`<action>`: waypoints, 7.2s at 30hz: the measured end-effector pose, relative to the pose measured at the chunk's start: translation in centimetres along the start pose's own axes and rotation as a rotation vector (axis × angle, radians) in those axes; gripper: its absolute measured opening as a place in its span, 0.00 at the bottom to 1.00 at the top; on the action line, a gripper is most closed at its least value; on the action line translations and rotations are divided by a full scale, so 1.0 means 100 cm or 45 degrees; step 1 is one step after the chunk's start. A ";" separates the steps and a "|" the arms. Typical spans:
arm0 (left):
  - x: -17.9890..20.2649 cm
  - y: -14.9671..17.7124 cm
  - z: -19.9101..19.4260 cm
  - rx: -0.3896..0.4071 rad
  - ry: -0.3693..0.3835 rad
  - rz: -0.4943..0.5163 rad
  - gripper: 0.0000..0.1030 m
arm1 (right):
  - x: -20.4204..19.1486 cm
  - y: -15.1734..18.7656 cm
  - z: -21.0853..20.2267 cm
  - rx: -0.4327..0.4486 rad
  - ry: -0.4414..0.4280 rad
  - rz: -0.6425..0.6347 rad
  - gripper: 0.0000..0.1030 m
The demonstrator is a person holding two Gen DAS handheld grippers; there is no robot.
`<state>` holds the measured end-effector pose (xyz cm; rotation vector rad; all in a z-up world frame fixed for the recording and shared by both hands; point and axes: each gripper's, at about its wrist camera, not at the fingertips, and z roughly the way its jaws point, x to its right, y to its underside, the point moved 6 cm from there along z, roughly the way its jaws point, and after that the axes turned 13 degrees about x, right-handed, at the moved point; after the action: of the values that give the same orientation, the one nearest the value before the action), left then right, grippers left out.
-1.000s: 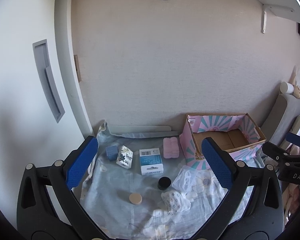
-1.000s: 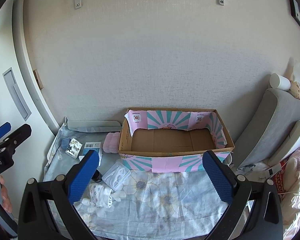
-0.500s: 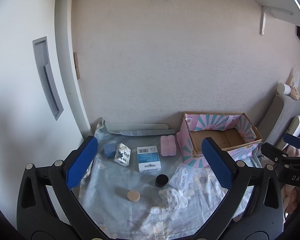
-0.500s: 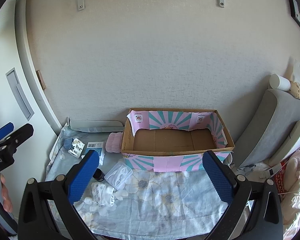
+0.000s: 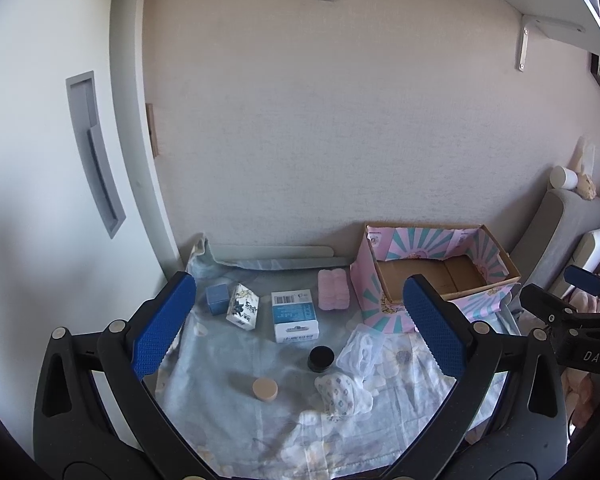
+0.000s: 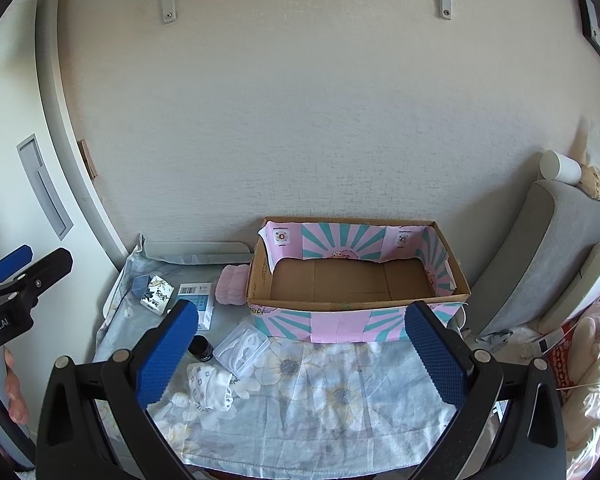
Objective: Organize objects
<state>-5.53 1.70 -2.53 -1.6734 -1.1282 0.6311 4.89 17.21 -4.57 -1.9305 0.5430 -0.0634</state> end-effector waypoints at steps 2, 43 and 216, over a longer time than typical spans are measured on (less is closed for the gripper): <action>0.000 0.000 -0.001 -0.002 0.006 -0.002 1.00 | 0.000 0.000 -0.001 0.002 0.001 0.003 1.00; -0.056 0.136 0.062 -0.285 0.159 0.051 0.93 | -0.049 0.070 0.125 -0.309 0.057 0.329 1.00; 0.288 0.145 0.217 -0.806 0.757 0.624 1.00 | 0.194 0.026 0.261 -0.667 -0.062 0.273 1.00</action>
<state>-5.15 35.70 -21.29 -2.4975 -0.4930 0.0159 28.88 31.08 -21.70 -2.3564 0.7873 0.2888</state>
